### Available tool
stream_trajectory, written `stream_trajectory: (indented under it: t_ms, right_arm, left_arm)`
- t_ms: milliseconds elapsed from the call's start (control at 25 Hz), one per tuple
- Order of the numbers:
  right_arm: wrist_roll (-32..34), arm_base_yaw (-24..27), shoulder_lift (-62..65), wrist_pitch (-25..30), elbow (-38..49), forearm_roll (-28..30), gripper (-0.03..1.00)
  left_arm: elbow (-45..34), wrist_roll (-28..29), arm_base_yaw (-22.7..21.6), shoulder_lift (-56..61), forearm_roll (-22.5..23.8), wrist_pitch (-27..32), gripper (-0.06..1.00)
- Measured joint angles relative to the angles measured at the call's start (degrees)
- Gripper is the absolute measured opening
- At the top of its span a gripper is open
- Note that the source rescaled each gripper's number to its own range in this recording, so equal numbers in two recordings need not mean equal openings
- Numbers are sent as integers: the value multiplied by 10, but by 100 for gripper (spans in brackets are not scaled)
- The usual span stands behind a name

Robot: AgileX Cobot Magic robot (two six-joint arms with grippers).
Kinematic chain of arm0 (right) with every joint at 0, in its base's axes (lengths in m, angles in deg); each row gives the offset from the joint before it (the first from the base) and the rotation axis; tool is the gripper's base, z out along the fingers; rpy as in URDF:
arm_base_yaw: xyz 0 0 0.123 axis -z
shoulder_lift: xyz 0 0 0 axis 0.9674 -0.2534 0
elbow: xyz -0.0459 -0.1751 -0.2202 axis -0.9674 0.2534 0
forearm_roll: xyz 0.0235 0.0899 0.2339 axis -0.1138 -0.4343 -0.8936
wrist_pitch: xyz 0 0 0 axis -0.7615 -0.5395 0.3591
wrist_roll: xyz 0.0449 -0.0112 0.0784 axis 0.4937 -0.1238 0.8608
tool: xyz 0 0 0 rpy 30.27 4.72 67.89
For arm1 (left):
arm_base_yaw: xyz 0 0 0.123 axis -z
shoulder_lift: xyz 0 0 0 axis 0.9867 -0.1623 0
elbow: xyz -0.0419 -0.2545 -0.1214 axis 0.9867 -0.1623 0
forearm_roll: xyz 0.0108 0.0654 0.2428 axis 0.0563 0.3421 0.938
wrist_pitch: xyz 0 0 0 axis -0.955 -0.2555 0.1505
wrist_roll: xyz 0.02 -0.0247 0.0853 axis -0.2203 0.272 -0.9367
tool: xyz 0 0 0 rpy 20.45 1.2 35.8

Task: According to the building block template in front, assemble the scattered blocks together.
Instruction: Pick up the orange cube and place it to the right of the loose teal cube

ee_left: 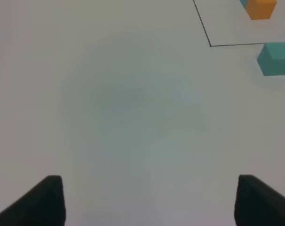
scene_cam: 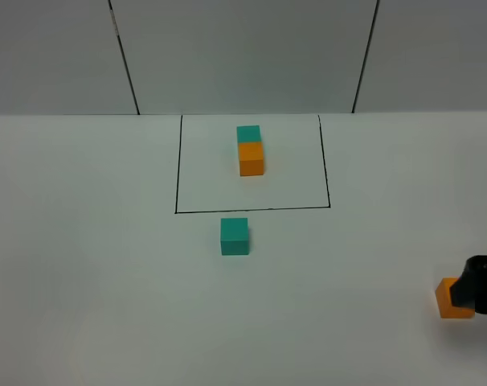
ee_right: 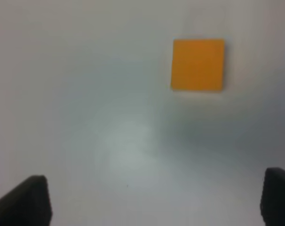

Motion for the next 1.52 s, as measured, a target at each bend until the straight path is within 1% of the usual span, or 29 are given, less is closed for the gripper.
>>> stream_trajectory:
  t_ms: [120, 360, 680, 880, 1000, 1120, 1280, 1320, 1440, 1520]
  right_arm:
    - [-18, 0, -102, -17, -38, -4, 83]
    - [-22, 0, -226, -49, -81, -4, 83]
    - [-22, 0, -284, -98, -85, 4, 83]
    - [-19, 0, -302, -105, -85, 12, 83]
    - [-18, 0, -313, -110, -85, 12, 79]
    - [-13, 0, -327, -114, -86, 12, 69]
    - [-9, 0, -344, -115, -86, 12, 45]
    - [-9, 0, -347, -115, -86, 12, 36]
    - [-9, 0, -348, -115, -87, 12, 0]
    - [-9, 0, -348, -109, -94, 13, 2]
  left_arm:
    - [0, 0, 0, 0, 0, 0, 66]
    - [0, 0, 0, 0, 0, 0, 66]
    - [0, 0, 0, 0, 0, 0, 66]
    - [0, 0, 0, 0, 0, 0, 66]
    - [0, 0, 0, 0, 0, 0, 66]
    - [0, 0, 0, 0, 0, 0, 66]
    - [0, 0, 0, 0, 0, 0, 66]
    - [0, 0, 0, 0, 0, 0, 66]
    - [0, 0, 0, 0, 0, 0, 66]
    - [0, 0, 0, 0, 0, 0, 66]
